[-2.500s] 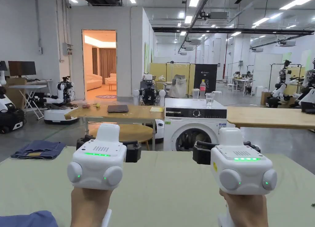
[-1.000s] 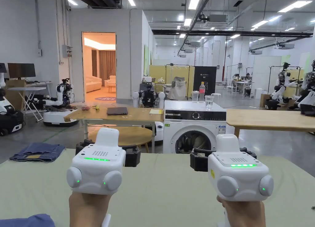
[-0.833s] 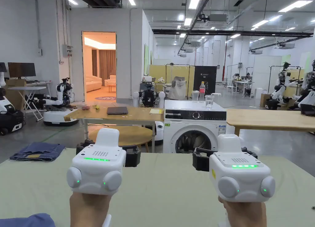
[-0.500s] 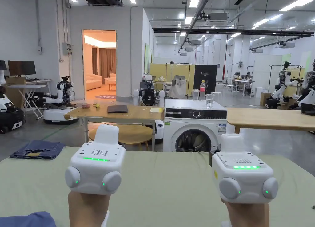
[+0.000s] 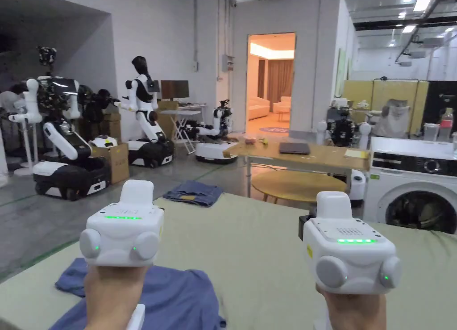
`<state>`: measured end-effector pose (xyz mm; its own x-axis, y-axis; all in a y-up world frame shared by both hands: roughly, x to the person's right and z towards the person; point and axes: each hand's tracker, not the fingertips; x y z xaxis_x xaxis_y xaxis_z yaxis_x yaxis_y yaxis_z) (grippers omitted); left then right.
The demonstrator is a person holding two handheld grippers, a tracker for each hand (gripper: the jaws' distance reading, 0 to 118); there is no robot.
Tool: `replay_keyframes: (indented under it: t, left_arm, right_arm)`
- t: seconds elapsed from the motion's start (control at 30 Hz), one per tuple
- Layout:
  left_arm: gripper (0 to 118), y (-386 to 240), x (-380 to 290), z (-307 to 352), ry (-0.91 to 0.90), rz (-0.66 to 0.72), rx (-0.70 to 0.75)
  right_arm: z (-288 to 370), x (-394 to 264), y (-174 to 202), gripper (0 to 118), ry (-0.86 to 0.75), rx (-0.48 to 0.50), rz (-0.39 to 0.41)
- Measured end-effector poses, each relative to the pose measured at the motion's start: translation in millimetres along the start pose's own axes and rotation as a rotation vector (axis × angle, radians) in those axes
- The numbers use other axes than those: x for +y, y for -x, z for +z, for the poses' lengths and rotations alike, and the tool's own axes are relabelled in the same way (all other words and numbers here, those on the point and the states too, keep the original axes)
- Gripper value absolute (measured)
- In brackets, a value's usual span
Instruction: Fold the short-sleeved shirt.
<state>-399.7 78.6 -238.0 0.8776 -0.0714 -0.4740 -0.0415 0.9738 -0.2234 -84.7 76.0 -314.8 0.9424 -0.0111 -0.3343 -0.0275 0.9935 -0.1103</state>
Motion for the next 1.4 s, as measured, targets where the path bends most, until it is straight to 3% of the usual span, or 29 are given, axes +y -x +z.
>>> replay_keyframes:
  t: [0.13,0.27,0.37,0.53,0.57,0.6,0.63,0.67,0.7,0.83,1.0,1.03,1.07,1.1,1.2,1.23,1.4]
  left_arm:
    - [0,60.4,-25.7,-12.9,0.128,-0.004,0.148]
    - [0,58.6,-51.1,-46.3,0.241,-0.088,0.237]
    - [0,38.9,-72.4,-67.1,0.329,-0.137,0.102]
    - [0,5.7,-110.1,-128.5,0.537,-0.029,-0.16]
    - [6,-5.3,-117.4,-140.5,0.56,-0.047,-0.189]
    - [38,-16.0,-122.3,-152.3,0.574,-0.071,-0.232]
    - [94,-25.5,-126.8,-163.4,0.603,-0.075,-0.284]
    - [114,-36.2,-132.6,-173.6,0.619,-0.087,-0.319]
    - [116,-47.7,-137.1,-178.1,0.58,-0.103,-0.334]
    - [116,-82.0,-154.2,-207.6,0.601,-0.118,-0.35]
    - [114,-109.6,-210.1,-235.2,0.861,-0.101,-0.371]
    - [114,-107.7,-218.6,-234.5,0.876,-0.108,-0.358]
    - [114,-103.1,-213.7,-229.5,0.783,-0.076,-0.371]
    - [105,-101.6,-201.3,-219.1,0.804,-0.059,-0.371]
    - [8,-94.9,-179.8,-205.9,0.762,-0.079,-0.406]
    - [0,-94.3,-168.7,-203.1,0.758,-0.057,-0.39]
    - [0,-114.0,-153.4,-186.4,0.741,-0.049,-0.374]
  right_arm:
    - [-17.7,-19.9,46.0,0,0.019,0.102,-0.018]
    - [-28.8,-29.3,58.6,0,0.039,0.125,-0.017]
    - [-42.6,-42.4,58.1,0,0.066,0.127,-0.018]
    - [-69.4,-69.2,41.6,0,0.104,0.101,0.004]
    - [-74.3,-72.9,36.7,0,0.116,0.094,0.002]
    - [-78.9,-76.7,31.7,0,0.124,0.085,0.0]
    - [-78.5,-79.0,28.5,0,0.133,0.072,0.001]
    - [-83.2,-83.0,23.4,0,0.146,0.06,0.003]
    - [-87.7,-87.1,18.3,0,0.159,0.049,0.007]
    - [-95.3,-101.2,-0.3,0,0.194,-0.001,0.026]
    - [-98.1,-117.6,-26.9,0,0.225,-0.046,0.019]
    - [-94.9,-118.0,-31.3,0,0.228,-0.055,0.018]
    - [-93.4,-117.9,-36.8,0,0.231,-0.062,0.016]
    - [-90.6,-117.1,-45.1,0,0.229,-0.069,0.009]
    - [-80.5,-114.4,-59.7,0,0.219,-0.087,-0.006]
    - [-77.0,-114.4,-65.4,0,0.214,-0.094,-0.013]
    - [-51.0,-109.2,-99.1,0,0.199,-0.124,-0.067]
